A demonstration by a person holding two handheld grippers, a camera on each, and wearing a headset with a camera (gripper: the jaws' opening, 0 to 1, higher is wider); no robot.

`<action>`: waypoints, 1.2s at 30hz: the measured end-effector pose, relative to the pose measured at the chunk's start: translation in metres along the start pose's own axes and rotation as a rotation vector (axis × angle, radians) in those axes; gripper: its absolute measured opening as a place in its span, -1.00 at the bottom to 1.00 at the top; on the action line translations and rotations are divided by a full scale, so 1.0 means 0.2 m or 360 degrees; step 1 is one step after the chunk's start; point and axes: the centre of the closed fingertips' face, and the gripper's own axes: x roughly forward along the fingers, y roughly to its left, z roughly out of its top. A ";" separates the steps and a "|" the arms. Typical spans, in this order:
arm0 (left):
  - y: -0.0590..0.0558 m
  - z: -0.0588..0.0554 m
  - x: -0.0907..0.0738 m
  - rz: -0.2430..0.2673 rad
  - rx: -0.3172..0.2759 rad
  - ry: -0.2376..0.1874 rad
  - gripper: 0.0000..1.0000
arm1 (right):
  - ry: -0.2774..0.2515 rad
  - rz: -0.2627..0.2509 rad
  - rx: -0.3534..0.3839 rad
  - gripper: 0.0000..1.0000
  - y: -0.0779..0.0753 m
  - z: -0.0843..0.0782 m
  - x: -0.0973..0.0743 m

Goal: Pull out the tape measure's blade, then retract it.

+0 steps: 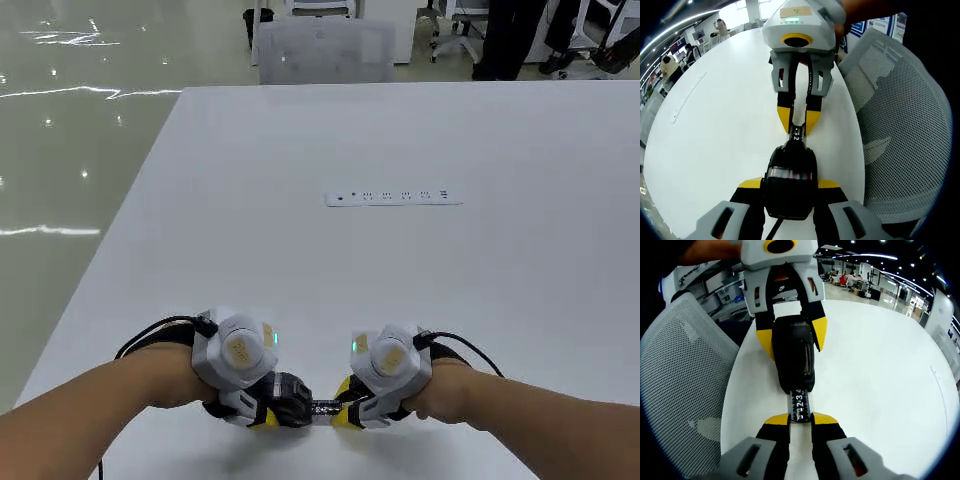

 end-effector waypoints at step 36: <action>-0.01 0.00 0.00 0.0008 0.0050 0.0033 -0.33 | 0.0025 -0.0020 0.0009 -0.72 -0.01 -0.06 -0.05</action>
